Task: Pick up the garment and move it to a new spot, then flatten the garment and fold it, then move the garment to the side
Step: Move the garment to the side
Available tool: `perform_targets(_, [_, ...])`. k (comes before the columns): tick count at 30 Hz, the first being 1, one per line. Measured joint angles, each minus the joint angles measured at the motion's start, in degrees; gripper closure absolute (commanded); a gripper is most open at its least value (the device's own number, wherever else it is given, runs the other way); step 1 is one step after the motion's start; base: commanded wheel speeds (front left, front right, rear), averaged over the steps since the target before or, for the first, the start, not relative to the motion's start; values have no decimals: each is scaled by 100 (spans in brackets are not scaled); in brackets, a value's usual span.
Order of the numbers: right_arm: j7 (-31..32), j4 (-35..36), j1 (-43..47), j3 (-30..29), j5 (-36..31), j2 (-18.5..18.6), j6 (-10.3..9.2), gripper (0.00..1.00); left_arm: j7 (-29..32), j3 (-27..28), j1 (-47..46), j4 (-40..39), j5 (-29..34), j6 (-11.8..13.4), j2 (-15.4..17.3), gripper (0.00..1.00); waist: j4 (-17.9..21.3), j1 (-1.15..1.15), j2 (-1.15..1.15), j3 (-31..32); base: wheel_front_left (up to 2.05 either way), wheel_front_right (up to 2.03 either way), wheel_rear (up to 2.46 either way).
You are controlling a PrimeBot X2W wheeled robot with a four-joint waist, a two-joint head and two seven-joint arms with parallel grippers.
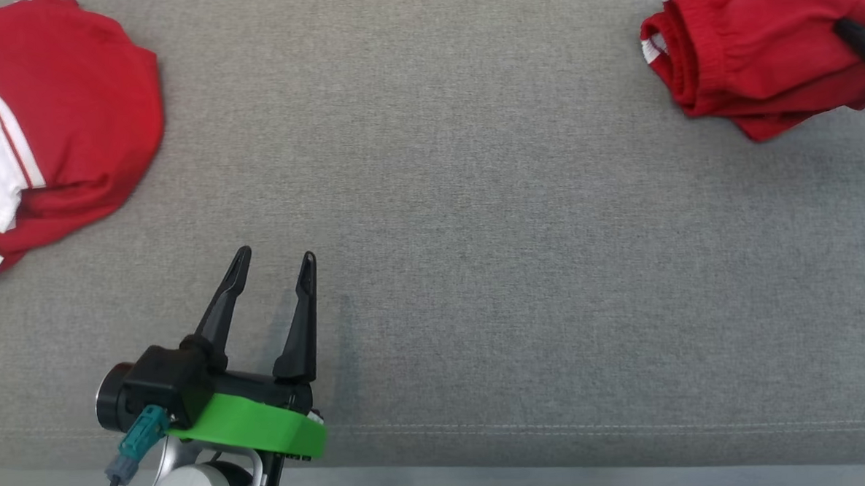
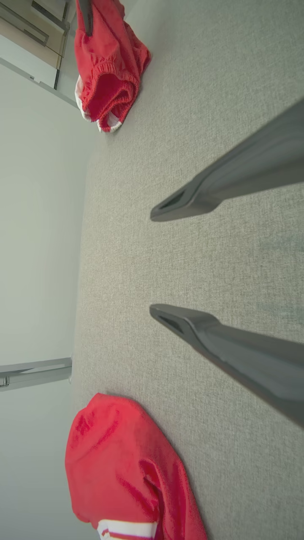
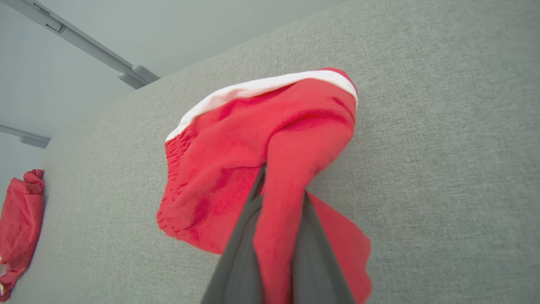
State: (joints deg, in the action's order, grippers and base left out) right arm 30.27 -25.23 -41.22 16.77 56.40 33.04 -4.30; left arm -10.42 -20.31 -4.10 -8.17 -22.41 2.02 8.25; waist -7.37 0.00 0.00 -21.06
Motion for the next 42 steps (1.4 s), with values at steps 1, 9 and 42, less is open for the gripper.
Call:
perform_targets(1, [-111,-49,32,-52,0,0,22,100,42,-8,-28,-9,3,0,13,0,52,0,0,-29,0,0,0])
perform_targets(9, [-902,-448,105,-449,23,-55,79,100,256,-44,-207,-158,198,1,96,0,416,0,0,-279,0,0,0])
perform_targets(42, [-2557,-1710,449,-1039,187,-438,342,0,735,-41,-321,-372,297,102,272,0,1379,0,0,-610,0,0,0])
